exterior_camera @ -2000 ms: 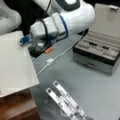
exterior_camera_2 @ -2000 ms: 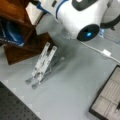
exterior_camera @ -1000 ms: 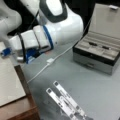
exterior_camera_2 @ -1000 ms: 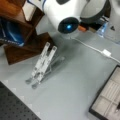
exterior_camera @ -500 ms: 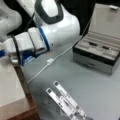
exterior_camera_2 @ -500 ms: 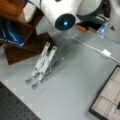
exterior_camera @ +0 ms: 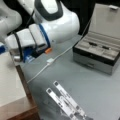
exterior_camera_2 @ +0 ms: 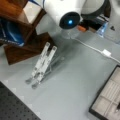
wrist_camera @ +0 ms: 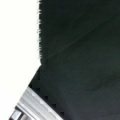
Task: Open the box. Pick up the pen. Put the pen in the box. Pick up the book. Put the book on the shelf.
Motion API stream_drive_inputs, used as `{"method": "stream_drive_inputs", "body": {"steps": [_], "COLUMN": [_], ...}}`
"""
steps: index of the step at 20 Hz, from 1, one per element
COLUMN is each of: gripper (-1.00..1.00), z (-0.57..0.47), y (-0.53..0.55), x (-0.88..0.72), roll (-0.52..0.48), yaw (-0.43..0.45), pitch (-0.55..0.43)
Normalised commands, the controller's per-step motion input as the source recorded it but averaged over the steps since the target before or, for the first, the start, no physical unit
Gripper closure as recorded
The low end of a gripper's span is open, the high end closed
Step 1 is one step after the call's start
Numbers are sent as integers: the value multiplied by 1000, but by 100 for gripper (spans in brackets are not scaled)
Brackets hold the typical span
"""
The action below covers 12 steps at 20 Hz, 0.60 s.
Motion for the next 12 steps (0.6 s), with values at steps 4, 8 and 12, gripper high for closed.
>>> {"method": "stream_drive_inputs", "body": {"steps": [4,8,12], "gripper": [-100,-100,-100], "z": [45,0,-48], "y": [277,464,649], "x": [-162,-32,118], "roll": [276,340,410], "yaw": [35,-70,-221], "pitch": [-4,-20,-59]}}
